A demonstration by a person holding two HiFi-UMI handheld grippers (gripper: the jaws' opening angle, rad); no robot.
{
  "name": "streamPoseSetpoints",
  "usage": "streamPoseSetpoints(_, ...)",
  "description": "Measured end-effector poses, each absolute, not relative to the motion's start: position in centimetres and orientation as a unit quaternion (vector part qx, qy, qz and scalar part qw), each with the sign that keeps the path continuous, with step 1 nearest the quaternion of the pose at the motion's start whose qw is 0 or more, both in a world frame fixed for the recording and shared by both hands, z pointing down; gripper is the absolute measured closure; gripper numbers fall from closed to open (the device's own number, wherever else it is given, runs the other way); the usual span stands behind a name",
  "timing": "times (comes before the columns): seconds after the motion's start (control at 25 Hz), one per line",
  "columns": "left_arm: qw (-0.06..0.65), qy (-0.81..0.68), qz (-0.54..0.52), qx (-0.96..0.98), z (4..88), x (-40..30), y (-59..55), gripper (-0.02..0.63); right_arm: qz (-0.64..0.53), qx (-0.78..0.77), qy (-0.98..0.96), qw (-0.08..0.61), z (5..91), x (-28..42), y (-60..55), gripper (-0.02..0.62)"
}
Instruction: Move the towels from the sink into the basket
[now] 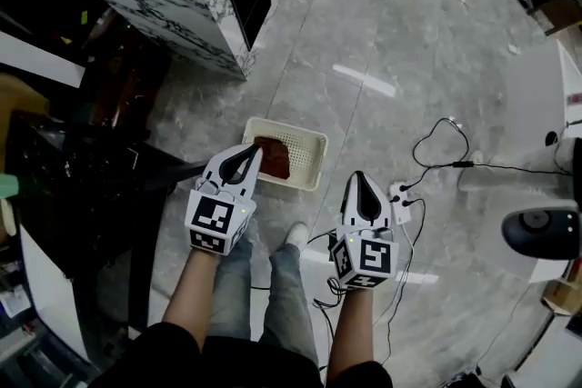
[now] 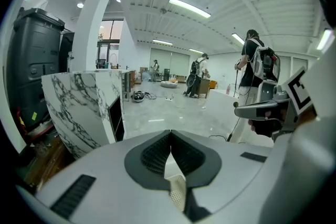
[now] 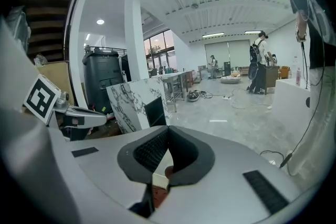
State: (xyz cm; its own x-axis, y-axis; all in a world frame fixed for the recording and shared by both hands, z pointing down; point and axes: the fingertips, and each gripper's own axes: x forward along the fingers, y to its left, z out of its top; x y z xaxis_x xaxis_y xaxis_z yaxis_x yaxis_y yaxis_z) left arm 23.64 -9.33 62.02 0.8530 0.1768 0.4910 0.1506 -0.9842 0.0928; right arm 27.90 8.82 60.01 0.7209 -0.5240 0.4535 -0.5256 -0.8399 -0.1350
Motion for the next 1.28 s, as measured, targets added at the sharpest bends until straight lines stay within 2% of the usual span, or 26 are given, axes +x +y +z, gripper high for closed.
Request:
streamPoseSetpoints(0.68, 0.033, 0.04, 0.195, 0.979, 45.9, 19.7, -11.0, 0.589, 0.182, 0.94, -0.289, -0.006, 44.7, 25.2, 9.3, 0.581)
streamPoseSetpoints(1.28, 0.02, 0.037, 0.127, 0.991, 34.0, 19.1, -11.9, 0.589, 0.109, 0.952, -0.285, 0.01, 32.9, 25.1, 10.5, 0.581)
